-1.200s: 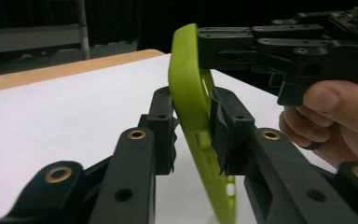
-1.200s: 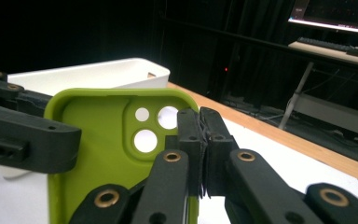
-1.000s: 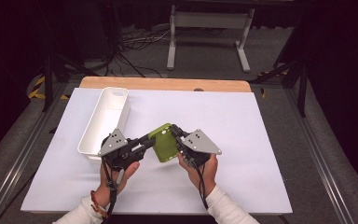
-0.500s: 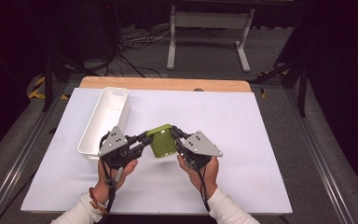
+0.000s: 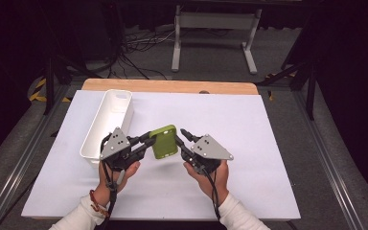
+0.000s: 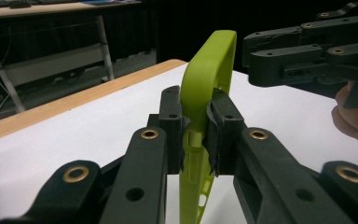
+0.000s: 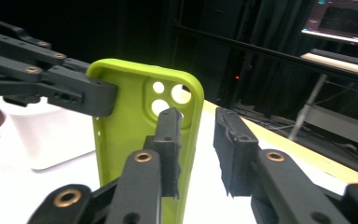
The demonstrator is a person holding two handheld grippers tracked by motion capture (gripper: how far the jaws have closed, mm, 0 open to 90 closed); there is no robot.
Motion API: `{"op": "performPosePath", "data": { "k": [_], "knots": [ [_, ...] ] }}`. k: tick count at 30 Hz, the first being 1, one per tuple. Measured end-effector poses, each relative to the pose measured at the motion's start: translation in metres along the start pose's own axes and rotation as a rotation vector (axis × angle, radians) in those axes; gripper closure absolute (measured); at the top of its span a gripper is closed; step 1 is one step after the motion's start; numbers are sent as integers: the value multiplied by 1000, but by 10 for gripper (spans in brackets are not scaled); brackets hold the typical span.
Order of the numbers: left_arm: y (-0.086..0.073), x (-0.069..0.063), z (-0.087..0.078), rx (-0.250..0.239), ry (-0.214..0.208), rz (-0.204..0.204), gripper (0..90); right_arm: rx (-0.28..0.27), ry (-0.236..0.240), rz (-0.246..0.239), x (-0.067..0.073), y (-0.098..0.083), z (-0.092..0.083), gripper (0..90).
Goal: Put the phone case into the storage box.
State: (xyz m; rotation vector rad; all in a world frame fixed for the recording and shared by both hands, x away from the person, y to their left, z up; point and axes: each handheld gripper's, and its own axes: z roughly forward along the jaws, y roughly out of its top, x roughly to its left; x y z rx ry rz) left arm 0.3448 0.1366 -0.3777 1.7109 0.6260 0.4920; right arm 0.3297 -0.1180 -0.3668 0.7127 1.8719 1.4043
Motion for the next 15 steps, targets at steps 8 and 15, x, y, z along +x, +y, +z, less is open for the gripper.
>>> {"op": "performPosePath", "data": {
  "k": [8,15],
  "knots": [
    [1,3,-2,-1,-5,7,784,10,24,-28,-9,-6,-10,603],
    [2,4,-4,-6,-5,14,784,16,55,-58,-15,-14,-18,513]
  ]
}}
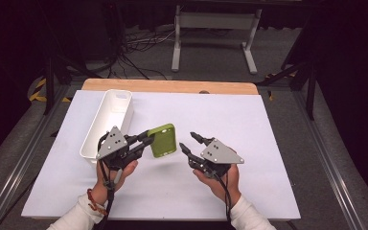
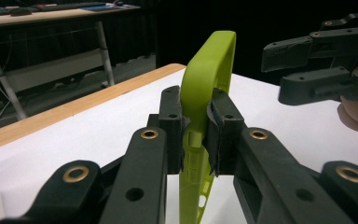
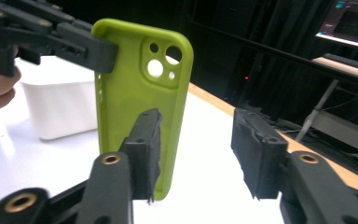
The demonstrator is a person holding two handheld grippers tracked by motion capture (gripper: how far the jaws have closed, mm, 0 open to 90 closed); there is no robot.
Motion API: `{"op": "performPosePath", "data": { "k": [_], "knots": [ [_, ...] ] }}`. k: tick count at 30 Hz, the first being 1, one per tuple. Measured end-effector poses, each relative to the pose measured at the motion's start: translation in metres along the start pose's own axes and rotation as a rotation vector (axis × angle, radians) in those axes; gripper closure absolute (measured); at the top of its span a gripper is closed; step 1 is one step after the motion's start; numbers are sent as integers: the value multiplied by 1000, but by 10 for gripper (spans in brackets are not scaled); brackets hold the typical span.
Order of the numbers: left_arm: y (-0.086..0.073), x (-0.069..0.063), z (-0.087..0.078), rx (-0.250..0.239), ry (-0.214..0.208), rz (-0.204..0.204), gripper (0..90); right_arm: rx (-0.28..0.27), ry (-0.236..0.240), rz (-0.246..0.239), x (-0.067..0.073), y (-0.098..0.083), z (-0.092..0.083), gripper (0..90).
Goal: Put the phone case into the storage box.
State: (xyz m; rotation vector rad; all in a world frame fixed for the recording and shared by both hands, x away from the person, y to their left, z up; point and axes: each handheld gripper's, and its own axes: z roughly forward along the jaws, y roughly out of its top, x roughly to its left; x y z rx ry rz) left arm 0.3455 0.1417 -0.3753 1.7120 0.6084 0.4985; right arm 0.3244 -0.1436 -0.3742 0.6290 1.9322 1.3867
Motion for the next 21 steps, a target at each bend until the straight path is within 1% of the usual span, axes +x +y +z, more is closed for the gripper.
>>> {"op": "performPosePath", "data": {
  "k": [2,4,6,7,8,9,10,11,12,14,17,18,20,21],
  "knots": [
    [0,1,0,-2,2,8,784,7,1,-22,0,-2,-2,471],
    [0,0,-2,0,-1,6,784,8,0,-39,-1,-4,-4,445],
    [1,1,-3,-5,5,15,784,7,7,-38,-2,-7,-7,428],
    [1,1,-3,-11,6,14,784,12,20,-36,-2,-9,-7,425],
    [1,1,-4,-11,5,9,784,15,23,-41,-2,-10,-8,414],
    [2,1,-5,-8,4,13,784,14,13,-48,-2,-11,-9,400],
    [2,2,-5,-8,5,13,784,14,13,-44,-1,-12,-10,392],
    [2,2,-6,-8,6,15,784,17,20,-41,-1,-12,-11,384],
    [2,3,-6,-10,6,15,784,18,18,-42,-1,-14,-11,369],
    [2,4,-8,-26,2,8,784,21,22,-43,0,-16,-12,346],
    [3,6,-11,-26,-1,7,784,14,37,-55,0,-20,-13,332],
    [3,7,-11,-30,1,10,783,13,37,-52,0,-21,-14,327],
    [4,7,-13,-33,3,12,783,16,27,-55,0,-23,-15,276],
    [4,7,-13,-35,3,11,784,20,23,-53,0,-24,-15,265]
  ]
}}
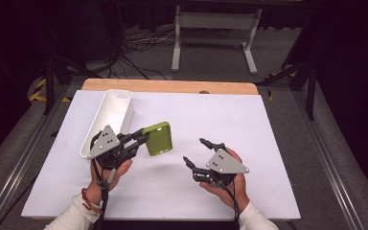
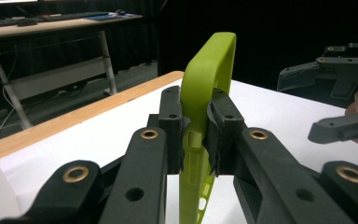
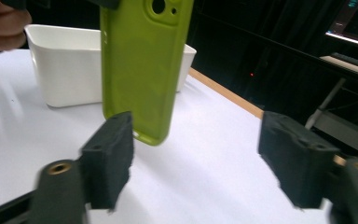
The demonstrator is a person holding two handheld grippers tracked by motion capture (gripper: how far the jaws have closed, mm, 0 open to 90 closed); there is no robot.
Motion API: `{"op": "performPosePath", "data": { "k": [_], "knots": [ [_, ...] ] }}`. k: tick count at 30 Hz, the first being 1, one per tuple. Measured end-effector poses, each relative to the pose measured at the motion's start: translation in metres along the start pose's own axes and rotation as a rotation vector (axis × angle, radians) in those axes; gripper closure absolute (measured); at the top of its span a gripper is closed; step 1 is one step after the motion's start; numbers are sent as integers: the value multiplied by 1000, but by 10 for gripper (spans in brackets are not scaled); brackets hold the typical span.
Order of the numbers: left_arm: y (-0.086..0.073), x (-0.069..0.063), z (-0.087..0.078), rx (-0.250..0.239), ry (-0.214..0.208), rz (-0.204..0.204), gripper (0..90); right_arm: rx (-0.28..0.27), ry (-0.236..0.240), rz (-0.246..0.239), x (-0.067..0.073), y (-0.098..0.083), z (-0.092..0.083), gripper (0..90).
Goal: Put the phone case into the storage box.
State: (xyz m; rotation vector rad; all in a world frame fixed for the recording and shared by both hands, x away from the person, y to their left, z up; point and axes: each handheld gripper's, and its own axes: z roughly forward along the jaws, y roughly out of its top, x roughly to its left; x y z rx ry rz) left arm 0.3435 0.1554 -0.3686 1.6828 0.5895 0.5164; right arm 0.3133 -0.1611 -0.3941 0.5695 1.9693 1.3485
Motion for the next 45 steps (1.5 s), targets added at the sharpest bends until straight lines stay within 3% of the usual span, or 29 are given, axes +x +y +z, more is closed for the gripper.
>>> {"op": "performPosePath", "data": {
  "k": [9,21,45],
  "knots": [
    [5,3,-5,-10,3,12,783,4,-17,13,-2,-6,-8,200],
    [8,4,-8,-11,4,27,784,33,-67,-4,-10,-18,-22,184],
    [16,11,-19,-16,13,47,784,78,-70,-18,-13,-39,-39,183]
  ]
}}
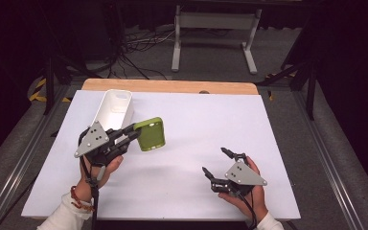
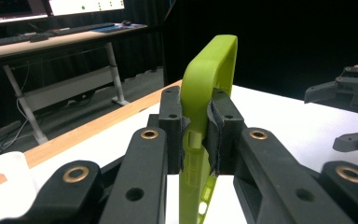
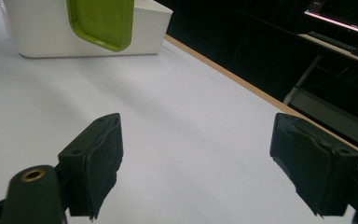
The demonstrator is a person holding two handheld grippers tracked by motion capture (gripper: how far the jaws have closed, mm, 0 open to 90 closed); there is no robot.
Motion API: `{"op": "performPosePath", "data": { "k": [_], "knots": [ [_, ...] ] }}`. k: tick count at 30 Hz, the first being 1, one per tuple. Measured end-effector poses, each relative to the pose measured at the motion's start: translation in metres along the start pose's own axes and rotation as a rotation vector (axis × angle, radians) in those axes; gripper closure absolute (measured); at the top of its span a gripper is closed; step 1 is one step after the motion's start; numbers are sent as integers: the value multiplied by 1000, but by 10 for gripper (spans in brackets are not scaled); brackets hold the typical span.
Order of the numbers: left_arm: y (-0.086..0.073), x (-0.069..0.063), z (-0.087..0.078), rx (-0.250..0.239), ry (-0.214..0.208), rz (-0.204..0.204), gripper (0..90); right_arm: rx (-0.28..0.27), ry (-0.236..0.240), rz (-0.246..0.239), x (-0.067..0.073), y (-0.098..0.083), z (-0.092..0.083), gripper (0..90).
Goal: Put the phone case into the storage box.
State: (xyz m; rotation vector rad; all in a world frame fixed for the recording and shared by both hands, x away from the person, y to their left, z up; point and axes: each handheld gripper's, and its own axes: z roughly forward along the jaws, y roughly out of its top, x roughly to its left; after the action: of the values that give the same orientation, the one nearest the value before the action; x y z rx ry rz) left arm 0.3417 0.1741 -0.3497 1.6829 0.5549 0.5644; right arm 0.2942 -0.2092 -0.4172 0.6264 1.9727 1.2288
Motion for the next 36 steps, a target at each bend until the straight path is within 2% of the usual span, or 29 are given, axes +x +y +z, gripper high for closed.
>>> {"op": "performPosePath", "data": {
  "k": [16,36],
  "knots": [
    [4,6,-6,-10,10,7,785,11,-3,10,-1,-9,-10,183],
    [6,19,-16,-17,28,10,785,19,5,1,4,-10,-5,183]
  ]
}}
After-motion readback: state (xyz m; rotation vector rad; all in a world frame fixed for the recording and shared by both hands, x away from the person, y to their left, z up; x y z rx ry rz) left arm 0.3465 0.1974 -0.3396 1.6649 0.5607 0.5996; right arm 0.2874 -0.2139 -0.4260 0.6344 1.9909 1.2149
